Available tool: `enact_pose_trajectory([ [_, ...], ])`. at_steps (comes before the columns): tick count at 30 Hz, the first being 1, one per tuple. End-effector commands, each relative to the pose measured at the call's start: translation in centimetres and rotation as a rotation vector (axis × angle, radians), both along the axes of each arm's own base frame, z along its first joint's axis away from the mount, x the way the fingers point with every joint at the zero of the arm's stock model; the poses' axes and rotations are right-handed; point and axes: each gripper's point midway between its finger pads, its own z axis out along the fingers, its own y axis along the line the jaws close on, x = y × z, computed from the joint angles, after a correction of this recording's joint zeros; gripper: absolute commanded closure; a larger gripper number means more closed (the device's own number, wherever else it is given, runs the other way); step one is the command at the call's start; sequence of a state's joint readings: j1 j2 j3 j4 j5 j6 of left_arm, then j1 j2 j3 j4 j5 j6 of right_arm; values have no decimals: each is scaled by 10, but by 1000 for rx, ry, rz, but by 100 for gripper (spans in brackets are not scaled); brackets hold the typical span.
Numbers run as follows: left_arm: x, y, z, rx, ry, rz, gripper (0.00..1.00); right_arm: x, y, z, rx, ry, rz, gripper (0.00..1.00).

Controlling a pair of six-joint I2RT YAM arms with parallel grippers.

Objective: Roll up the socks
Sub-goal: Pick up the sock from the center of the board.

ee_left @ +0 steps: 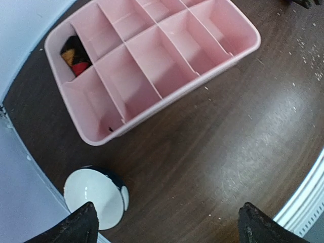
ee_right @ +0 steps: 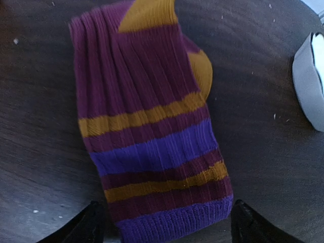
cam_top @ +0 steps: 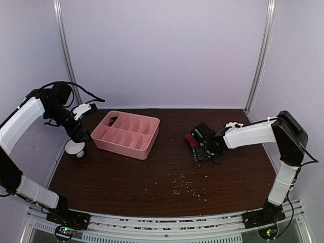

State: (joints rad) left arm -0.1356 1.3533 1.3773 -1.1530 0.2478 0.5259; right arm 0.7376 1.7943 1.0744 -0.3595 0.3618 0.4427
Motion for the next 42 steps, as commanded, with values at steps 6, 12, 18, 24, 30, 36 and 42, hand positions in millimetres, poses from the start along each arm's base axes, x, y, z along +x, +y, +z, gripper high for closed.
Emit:
enact_pose_trajectory([
  [6, -49, -8, -2, -26, 83, -138, 2, -5, -1, -41, 6, 105, 5, 57],
  [12, -59, -1, -21, 11, 197, -118, 3, -2, 17, -16, 90, 113, 70, 100],
  [18, -58, 3, -26, 29, 206, -81, 2, -7, 36, 70, 214, 48, 186, 100],
  [24, -59, 3, -28, 25, 217, -66, 2, -29, 44, 145, 331, -4, 311, 100],
  [30, -62, 1, -22, 13, 199, -84, 2, -45, 53, 185, 403, 5, 378, 100],
  [36, -65, -5, -21, -21, 188, -111, 2, -63, 77, 223, 466, -22, 465, 100],
  [42, -69, -12, -21, -62, 189, -140, 3, -86, 109, 252, 562, -50, 539, 100],
])
